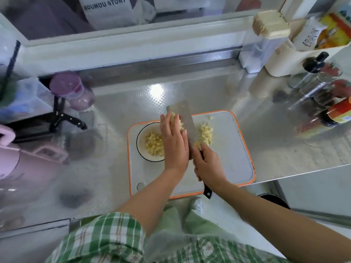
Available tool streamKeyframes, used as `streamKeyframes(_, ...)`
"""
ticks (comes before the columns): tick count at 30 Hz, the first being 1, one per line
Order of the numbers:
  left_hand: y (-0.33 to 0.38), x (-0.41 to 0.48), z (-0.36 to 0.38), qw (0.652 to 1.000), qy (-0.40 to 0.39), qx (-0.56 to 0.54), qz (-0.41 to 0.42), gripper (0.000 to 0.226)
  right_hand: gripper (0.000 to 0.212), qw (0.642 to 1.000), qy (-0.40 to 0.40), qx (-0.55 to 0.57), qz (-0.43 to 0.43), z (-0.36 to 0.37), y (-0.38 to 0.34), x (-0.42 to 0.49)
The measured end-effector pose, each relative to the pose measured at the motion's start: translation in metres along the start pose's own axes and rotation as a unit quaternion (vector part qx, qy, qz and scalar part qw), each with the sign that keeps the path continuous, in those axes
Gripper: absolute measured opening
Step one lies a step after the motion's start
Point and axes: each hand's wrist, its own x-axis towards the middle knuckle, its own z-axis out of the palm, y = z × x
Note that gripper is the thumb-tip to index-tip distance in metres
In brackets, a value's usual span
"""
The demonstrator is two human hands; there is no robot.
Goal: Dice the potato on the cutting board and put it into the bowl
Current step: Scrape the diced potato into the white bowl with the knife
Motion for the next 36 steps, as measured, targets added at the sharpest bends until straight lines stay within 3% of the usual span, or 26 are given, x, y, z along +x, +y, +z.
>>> streamKeyframes(11,-0.045,0.022,-0.025,0.998,0.048,-0.024,-0.028,0.023,0.031,0.989,0.017,-0.132,-0.065,0.048,-0.007,0.025)
streamKeyframes(28,-0.061,0.001,-0.05,0.998,-0.042,0.047,0.007,0.006,0.033,0.985,0.056,-0.145,-0.078,0.038,-0.014,0.026)
streamKeyframes(33,-0.053,0.005,-0.057,0.996,-0.008,0.086,0.028,0.025,0.033,0.99,0.05,-0.115,-0.064,0.034,-0.021,0.025)
streamKeyframes(36,-0.05,-0.001,-0.053,0.989,-0.066,0.099,0.089,0.044,0.031,0.995,0.042,-0.075,-0.042,0.034,-0.024,0.025)
